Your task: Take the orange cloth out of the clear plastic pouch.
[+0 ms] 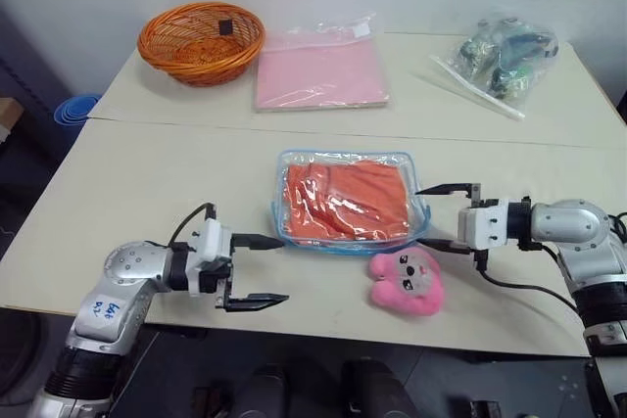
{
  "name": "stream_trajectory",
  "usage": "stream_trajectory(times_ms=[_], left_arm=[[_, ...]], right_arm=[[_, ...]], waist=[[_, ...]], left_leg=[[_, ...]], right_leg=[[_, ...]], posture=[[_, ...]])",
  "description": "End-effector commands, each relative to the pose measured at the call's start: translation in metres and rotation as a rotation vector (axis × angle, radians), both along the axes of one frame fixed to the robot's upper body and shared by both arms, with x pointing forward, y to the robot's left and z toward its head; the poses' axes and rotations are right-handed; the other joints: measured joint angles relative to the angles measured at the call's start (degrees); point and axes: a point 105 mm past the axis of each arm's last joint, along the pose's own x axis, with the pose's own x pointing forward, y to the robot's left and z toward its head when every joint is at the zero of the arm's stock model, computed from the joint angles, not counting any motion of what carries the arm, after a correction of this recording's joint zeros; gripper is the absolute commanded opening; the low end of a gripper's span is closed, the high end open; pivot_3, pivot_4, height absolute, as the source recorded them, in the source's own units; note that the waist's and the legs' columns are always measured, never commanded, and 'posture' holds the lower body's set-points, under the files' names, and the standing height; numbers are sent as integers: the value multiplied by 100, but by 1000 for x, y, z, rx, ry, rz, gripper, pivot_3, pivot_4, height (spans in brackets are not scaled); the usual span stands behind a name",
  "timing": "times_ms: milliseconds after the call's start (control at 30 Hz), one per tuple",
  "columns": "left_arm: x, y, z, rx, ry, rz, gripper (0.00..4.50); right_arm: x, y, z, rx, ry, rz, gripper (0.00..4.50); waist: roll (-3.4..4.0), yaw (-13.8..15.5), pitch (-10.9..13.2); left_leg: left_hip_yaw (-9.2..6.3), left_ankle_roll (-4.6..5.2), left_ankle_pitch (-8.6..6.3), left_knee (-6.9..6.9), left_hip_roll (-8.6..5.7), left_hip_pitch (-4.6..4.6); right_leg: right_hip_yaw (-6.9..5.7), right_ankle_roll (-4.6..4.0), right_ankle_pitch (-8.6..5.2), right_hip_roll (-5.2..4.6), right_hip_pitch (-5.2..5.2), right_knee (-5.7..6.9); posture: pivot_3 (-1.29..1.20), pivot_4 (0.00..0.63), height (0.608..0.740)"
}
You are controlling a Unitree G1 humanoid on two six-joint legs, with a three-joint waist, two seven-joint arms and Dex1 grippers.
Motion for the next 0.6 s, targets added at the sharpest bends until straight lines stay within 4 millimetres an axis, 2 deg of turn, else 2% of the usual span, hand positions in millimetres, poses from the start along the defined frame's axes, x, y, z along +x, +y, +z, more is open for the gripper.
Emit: stream_trajectory(times_ms=[33, 400, 600], left_arm=[[-3, -14, 8, -5, -51, -41, 4500], [13, -58, 5, 19, -123, -141, 4500], [21, -83, 5, 11, -153, -190, 4500]], right_arm=[[0, 3, 3, 23, 29, 28, 3892], [15, 10, 2, 193, 88, -100, 71], [21, 10, -8, 221, 117, -209, 24]], waist=[[0, -7, 0], [1, -17, 0], [1, 3, -1]], left_leg=[[1, 0, 0, 0, 0, 0], [3, -1, 1, 5, 0, 1], [3, -2, 2, 9, 0, -1]], right_leg=[[0, 0, 0, 0, 0, 1], [0, 0, 0, 4, -2, 9], [0, 0, 0, 4, -3, 12]], posture=[[0, 150, 740], [0, 150, 740], [0, 150, 740]])
